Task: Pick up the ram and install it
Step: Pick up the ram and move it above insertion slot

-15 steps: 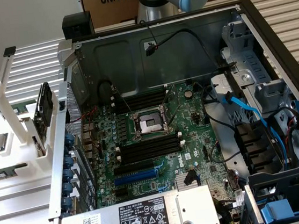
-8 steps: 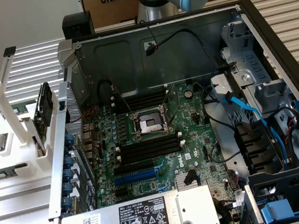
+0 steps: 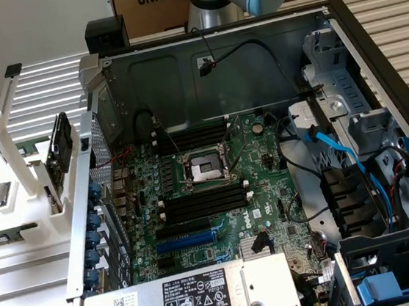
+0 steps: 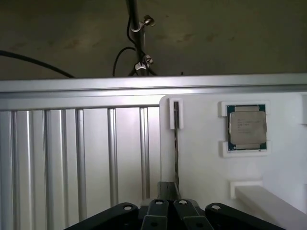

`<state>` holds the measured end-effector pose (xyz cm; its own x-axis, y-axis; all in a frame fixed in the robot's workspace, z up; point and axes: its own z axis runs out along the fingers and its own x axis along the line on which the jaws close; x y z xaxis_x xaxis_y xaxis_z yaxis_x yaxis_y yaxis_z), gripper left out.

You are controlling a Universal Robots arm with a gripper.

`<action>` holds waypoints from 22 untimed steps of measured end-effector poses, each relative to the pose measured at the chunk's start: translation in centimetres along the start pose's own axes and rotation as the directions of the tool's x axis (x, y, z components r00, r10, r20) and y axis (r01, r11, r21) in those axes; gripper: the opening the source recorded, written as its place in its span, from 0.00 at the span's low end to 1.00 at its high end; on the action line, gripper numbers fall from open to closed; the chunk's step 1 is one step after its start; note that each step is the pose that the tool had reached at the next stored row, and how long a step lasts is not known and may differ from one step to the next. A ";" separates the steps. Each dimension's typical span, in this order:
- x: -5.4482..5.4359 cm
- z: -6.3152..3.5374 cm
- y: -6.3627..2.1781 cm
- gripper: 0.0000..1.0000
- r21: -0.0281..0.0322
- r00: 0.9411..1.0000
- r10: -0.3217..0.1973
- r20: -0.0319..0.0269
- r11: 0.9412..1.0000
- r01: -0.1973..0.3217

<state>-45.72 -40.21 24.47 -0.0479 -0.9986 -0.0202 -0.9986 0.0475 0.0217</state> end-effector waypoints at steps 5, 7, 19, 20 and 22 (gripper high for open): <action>-0.7 0.92 0.02 0.11 0.000 1.000 0.000 0.000 1.000 0.000; -1.0 1.31 0.03 0.11 0.000 1.000 0.000 0.000 1.000 0.000; -1.3 1.82 0.03 0.11 0.000 1.000 0.000 0.000 1.000 0.000; -1.3 1.82 0.03 0.12 0.000 1.000 0.000 0.000 1.000 0.000; -1.3 1.82 0.03 0.18 0.000 1.000 0.000 0.000 1.000 0.000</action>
<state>-45.73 -38.90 22.68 -0.0480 -0.9986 -0.0201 -0.9986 0.0475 0.0217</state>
